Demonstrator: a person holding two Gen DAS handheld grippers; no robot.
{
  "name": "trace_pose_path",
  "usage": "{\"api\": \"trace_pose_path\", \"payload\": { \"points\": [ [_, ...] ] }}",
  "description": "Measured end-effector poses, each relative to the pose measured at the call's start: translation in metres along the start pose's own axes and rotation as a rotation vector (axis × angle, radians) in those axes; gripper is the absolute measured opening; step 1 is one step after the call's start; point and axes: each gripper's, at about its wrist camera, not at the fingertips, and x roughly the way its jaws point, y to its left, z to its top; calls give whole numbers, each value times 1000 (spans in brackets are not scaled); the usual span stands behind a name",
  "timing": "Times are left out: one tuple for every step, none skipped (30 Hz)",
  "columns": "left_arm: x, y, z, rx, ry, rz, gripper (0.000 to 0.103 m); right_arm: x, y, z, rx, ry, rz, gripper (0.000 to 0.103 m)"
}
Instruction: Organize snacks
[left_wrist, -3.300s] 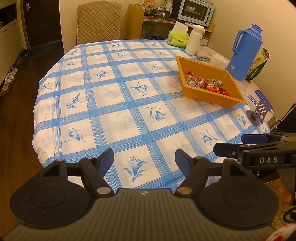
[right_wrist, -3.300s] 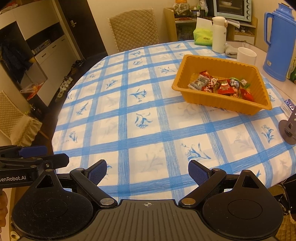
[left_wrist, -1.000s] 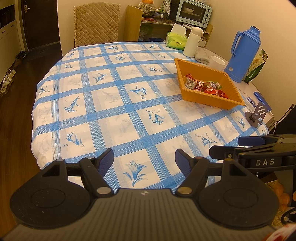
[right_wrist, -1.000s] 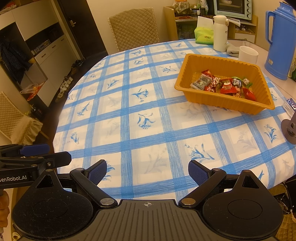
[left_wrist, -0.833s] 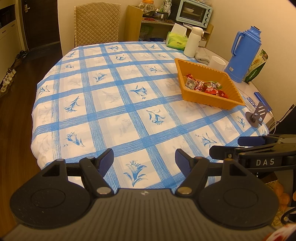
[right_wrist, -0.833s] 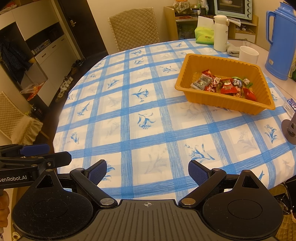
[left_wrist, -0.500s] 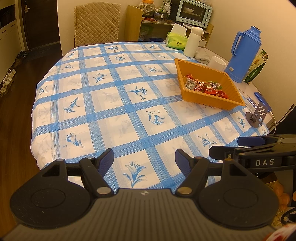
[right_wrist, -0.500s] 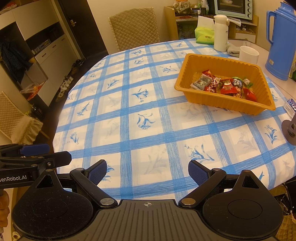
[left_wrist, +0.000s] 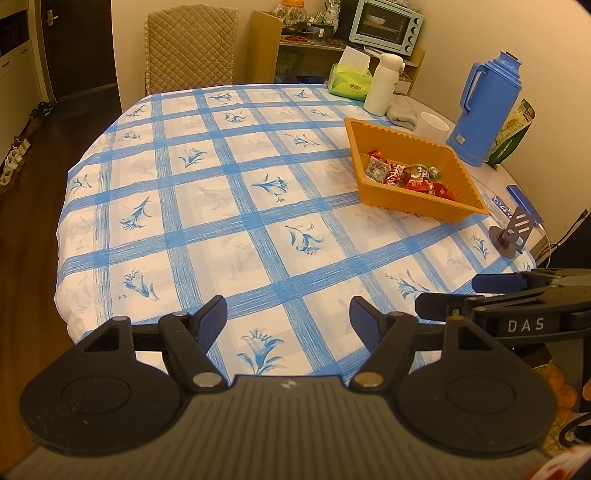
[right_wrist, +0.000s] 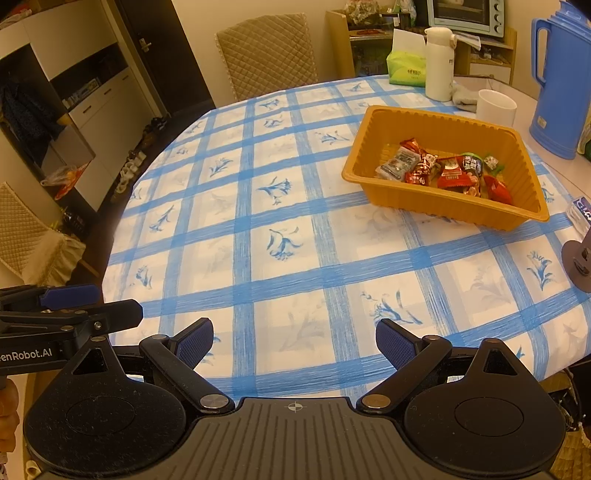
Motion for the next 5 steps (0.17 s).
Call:
{"api": "trace_pose_path", "payload": {
  "points": [
    [1,-2,2,1,0,0,71,0,0,0,0,0,0,94],
    [4,-4,4,0,2,2,71,0,0,0,0,1,1,94],
    [7,-6,7,-1,6,4,71,1,0,0,0,2,1,94],
    [9,-7,8,-4,10,4,71,1,0,-1,0,3,2,94],
    [12,-7,9,-7,15,3,72,1,0,-1,1,5,3,94]
  ]
}}
